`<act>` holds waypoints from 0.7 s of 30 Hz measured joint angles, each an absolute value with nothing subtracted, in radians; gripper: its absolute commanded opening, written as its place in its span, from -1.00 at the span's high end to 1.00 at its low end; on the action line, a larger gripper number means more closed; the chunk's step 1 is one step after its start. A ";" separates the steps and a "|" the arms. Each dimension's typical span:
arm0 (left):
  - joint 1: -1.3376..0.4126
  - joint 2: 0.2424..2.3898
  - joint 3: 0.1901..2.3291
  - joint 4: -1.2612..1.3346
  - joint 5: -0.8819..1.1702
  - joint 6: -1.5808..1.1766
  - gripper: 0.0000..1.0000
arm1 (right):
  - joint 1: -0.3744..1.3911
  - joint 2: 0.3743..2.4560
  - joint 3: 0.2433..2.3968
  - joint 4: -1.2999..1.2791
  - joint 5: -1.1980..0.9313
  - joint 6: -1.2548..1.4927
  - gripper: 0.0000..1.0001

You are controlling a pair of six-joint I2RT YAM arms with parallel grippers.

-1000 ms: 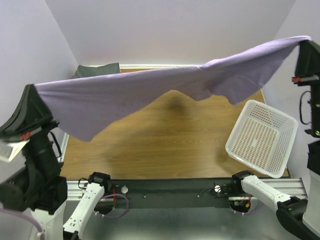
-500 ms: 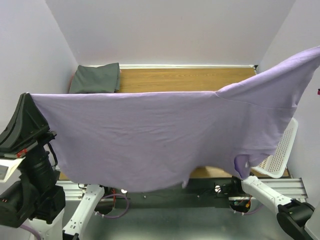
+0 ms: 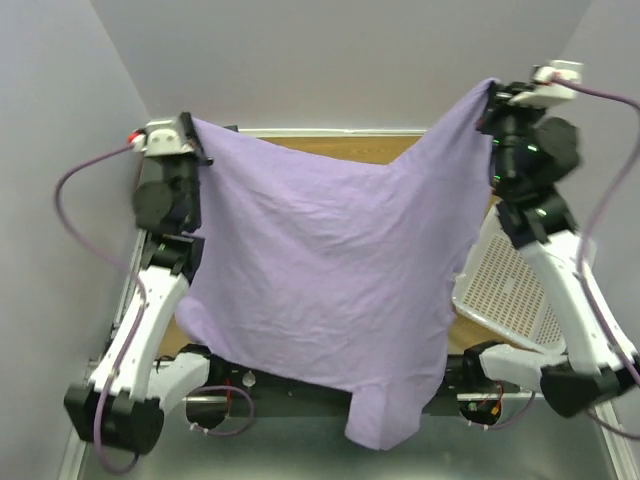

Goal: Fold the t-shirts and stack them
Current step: Flatten the tshirt out

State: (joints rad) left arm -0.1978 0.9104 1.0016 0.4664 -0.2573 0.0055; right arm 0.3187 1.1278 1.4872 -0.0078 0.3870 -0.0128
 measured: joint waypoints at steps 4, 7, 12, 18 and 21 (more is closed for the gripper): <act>-0.195 1.177 1.008 0.533 -0.257 0.029 1.00 | 0.276 1.325 1.400 0.113 0.427 -0.009 0.97; -0.186 1.419 1.107 0.576 -0.254 0.041 -0.65 | 0.185 1.562 1.468 0.182 0.431 0.035 0.61; -0.169 1.741 1.343 0.575 -0.258 0.032 -0.97 | 0.075 2.001 1.826 0.123 0.400 0.067 -1.00; -0.171 1.785 1.372 0.558 -0.257 0.018 -0.97 | 0.058 2.174 1.979 -0.008 0.373 0.062 -1.00; -0.188 1.752 1.338 0.559 -0.253 0.014 -0.97 | 0.062 2.144 1.930 -0.016 0.349 0.067 -1.00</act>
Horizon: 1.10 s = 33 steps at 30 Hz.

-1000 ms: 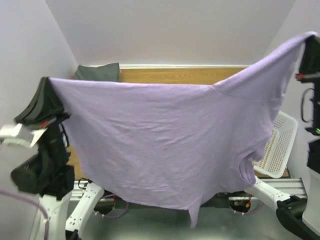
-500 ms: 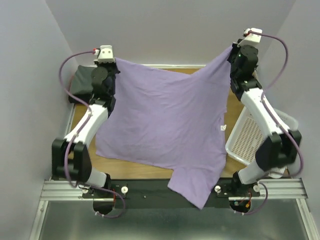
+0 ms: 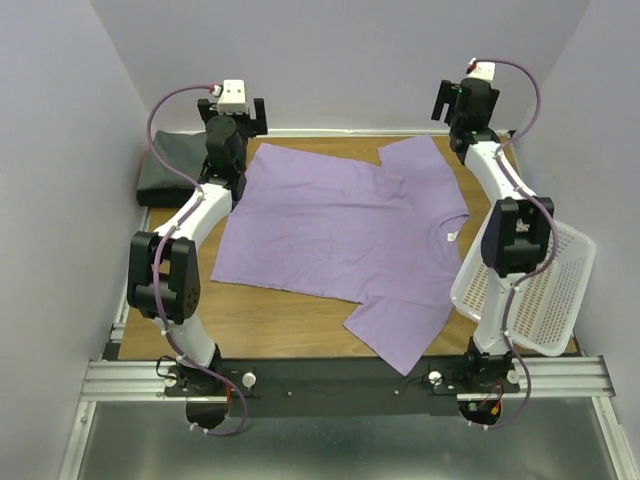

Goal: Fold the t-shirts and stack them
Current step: Flatten the tshirt out, then fold the tshirt

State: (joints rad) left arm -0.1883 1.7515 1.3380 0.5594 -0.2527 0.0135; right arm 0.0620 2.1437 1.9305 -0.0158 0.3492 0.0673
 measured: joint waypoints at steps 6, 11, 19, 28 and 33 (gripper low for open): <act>-0.276 1.648 1.204 0.551 -0.222 -0.026 -0.97 | 0.067 1.930 1.649 -0.030 0.240 0.147 -1.00; -0.310 1.609 1.099 0.477 -0.184 -0.104 -0.97 | 0.072 1.789 1.457 -0.035 0.143 0.253 -1.00; -0.301 1.591 0.947 0.344 -0.155 -0.196 -0.97 | 0.125 1.707 1.193 -0.052 0.009 0.375 -1.00; -0.301 1.651 0.923 0.326 -0.112 -0.263 -0.97 | 0.147 1.774 1.170 -0.064 0.011 0.411 -1.00; -0.301 1.712 0.920 0.296 -0.111 -0.294 -0.97 | 0.147 1.844 1.183 -0.095 0.032 0.423 -1.00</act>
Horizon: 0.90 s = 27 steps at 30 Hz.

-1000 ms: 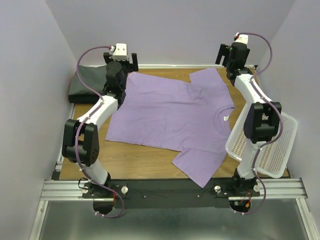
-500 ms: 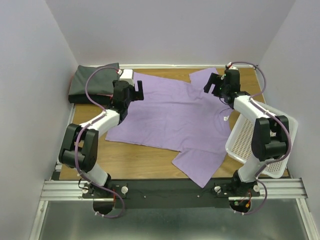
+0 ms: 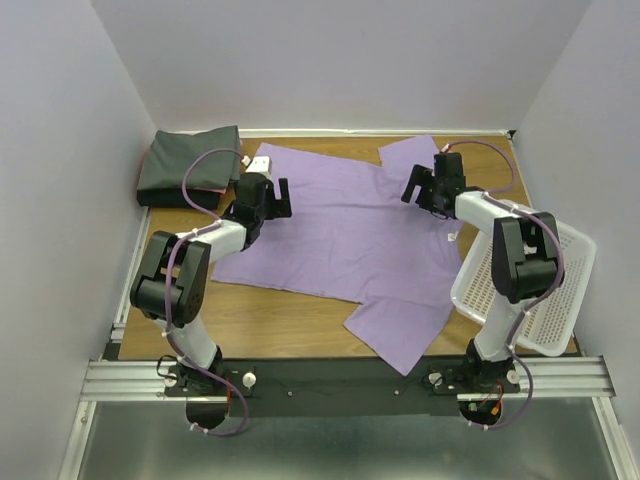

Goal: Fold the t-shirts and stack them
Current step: Fold the tshirt

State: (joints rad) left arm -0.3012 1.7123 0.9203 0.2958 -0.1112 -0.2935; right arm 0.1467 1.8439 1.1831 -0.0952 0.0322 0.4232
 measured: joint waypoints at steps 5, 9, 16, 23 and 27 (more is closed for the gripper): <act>-0.301 1.718 0.915 0.281 -0.111 -0.310 -0.97 | 0.147 1.906 1.212 -0.122 0.042 0.431 -1.00; -0.301 1.746 0.943 0.232 -0.112 -0.315 -0.97 | 0.147 1.956 1.251 -0.125 0.047 0.439 -1.00; -0.302 1.816 0.995 0.157 -0.113 -0.311 -0.97 | 0.147 2.014 1.325 -0.127 0.070 0.443 -1.00; -0.305 1.816 1.000 0.128 -0.118 -0.305 -0.97 | 0.147 2.072 1.401 -0.129 0.102 0.443 -1.00; -0.337 1.815 0.998 0.114 -0.150 -0.307 -0.97 | 0.147 2.089 1.425 -0.135 0.115 0.443 -1.00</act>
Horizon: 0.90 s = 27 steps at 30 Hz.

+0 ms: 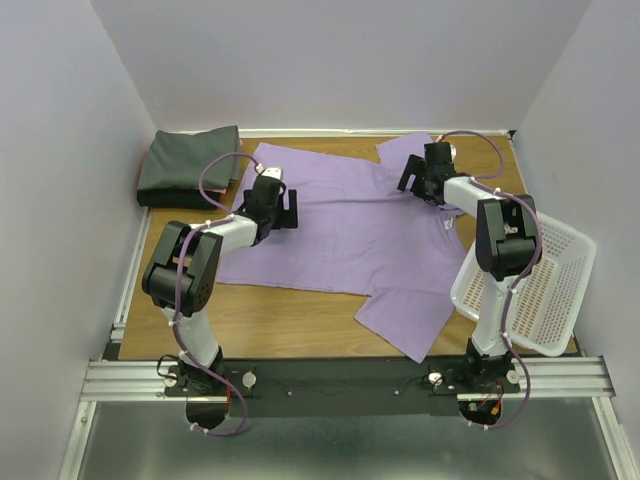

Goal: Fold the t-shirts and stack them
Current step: Fold the tshirt

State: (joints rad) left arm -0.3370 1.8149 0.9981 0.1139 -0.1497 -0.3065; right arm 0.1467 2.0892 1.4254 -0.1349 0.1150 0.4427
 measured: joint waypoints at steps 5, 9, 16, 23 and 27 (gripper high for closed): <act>-0.382 1.765 0.944 0.080 -0.170 -0.320 -0.97 | 0.147 2.091 1.430 -0.143 0.118 0.442 -1.00; -0.386 1.728 0.905 0.068 -0.174 -0.337 -0.97 | 0.147 2.083 1.422 -0.147 0.127 0.441 -1.00; -0.393 1.728 0.892 0.061 -0.174 -0.358 -0.97 | 0.155 1.969 1.300 -0.181 0.138 0.436 -1.00; -0.395 1.780 0.969 0.011 -0.175 -0.351 -0.97 | 0.248 1.864 1.193 -0.188 0.156 0.437 -1.00; -0.395 1.813 1.018 -0.019 -0.179 -0.337 -0.97 | 0.282 1.873 1.172 -0.191 0.155 0.437 -1.00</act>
